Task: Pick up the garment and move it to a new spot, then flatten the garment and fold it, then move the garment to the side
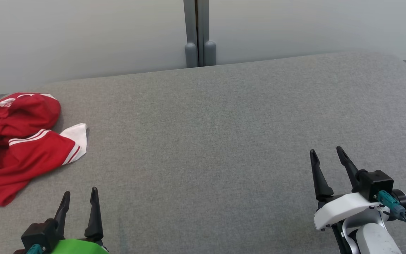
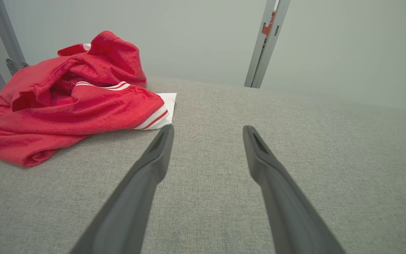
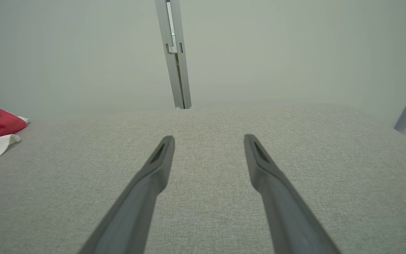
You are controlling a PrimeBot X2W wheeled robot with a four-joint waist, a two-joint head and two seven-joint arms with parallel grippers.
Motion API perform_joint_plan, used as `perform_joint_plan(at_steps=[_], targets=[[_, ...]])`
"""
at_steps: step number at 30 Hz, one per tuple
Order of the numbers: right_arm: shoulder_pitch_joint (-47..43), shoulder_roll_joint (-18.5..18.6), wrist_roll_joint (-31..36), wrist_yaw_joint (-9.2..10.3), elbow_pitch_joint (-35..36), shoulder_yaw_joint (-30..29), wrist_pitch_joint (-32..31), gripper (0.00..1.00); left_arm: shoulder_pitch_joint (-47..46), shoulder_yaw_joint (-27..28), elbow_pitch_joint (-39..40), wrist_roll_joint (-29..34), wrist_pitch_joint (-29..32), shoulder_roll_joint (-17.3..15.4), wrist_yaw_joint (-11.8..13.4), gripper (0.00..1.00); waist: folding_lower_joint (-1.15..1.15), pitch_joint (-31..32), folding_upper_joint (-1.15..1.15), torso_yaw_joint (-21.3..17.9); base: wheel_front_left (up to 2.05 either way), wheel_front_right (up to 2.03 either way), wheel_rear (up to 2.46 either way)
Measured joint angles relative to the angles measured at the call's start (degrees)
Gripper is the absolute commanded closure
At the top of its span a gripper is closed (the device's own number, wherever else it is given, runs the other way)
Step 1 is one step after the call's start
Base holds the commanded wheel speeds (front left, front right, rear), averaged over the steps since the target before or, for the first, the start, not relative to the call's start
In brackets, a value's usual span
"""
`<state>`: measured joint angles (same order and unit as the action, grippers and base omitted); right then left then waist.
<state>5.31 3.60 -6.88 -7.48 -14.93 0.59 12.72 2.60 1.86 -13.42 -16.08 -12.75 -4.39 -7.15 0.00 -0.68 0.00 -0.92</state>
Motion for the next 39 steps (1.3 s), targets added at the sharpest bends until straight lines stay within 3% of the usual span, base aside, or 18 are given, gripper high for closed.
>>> perform_joint_plan(at_steps=[29,39], targets=[[-0.01,0.29,4.49,-0.01,-1.99,0.65,2.30,0.00,0.36,-2.19,-0.57,2.88,-2.38,-0.46,-0.26,0.00,0.00,0.02,0.00,-0.77,0.00,0.00,0.00],[-1.31,0.49,3.93,-0.01,-2.12,1.14,2.34,0.00,0.42,-2.54,-1.44,2.87,-2.38,-0.70,-0.27,0.00,0.00,0.51,0.00,3.64,0.00,0.00,0.00]])
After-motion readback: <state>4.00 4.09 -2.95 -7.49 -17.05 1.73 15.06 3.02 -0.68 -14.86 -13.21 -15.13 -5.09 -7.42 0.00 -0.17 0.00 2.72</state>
